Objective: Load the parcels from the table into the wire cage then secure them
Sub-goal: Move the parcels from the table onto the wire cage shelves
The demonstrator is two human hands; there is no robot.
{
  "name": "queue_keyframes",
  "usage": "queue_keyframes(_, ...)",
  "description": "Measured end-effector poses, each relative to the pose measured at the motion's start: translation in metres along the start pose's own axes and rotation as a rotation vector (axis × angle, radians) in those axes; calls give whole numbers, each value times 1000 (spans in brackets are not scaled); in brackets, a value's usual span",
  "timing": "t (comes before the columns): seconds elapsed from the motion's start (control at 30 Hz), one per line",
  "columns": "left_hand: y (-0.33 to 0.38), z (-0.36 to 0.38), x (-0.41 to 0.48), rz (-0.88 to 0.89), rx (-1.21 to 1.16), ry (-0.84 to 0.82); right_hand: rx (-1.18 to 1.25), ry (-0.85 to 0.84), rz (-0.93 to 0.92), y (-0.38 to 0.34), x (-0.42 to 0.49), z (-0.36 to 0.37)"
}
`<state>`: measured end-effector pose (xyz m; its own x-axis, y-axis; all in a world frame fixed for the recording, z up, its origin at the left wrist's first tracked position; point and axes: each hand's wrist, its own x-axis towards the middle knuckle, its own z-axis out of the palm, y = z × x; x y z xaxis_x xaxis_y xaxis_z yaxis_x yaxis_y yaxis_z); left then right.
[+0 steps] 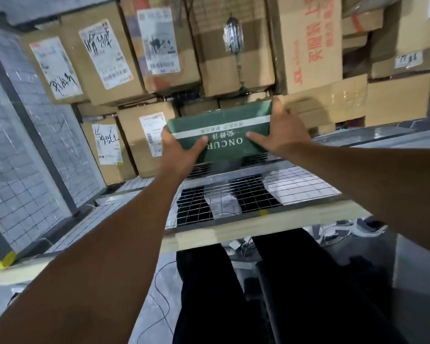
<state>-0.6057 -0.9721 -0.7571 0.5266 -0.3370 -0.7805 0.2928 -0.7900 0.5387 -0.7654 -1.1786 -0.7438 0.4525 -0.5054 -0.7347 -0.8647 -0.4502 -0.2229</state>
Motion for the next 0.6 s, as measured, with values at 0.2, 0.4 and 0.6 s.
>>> queue_keyframes(0.2,-1,13,25,-6,81,-144,-224,-12,-2,0,13,12)
queue_keyframes(0.4,46,-29,-22,142,370,-169,-124,-39,71,-36,-41,-34)
queue_keyframes(0.6,115,-66,-115,447,771,-218,84,146,233,-55,-156,-103)
